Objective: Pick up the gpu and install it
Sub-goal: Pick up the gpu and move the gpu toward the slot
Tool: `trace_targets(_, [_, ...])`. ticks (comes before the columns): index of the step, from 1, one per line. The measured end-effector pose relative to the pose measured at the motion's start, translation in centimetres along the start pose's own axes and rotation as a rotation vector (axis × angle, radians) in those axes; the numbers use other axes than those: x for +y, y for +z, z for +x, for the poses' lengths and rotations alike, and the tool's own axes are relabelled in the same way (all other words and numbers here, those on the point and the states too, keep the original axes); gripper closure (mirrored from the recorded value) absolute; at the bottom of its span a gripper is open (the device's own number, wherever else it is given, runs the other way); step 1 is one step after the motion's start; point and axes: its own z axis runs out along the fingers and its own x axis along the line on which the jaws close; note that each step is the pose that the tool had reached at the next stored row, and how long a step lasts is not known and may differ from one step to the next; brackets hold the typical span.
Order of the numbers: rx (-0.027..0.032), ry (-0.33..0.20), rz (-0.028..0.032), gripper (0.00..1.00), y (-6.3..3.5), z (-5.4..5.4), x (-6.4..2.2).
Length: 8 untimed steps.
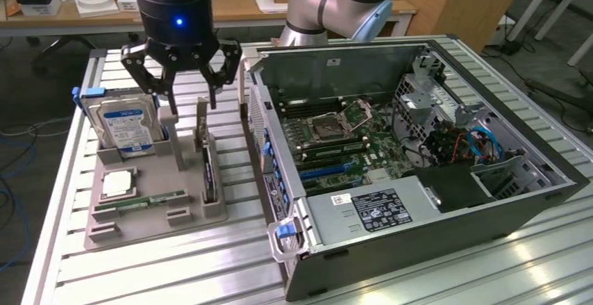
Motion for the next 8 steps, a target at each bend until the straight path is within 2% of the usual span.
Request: trace_targets(8, [0.0007,-0.014,0.0000,0.41,1.44,-0.2,-0.34])
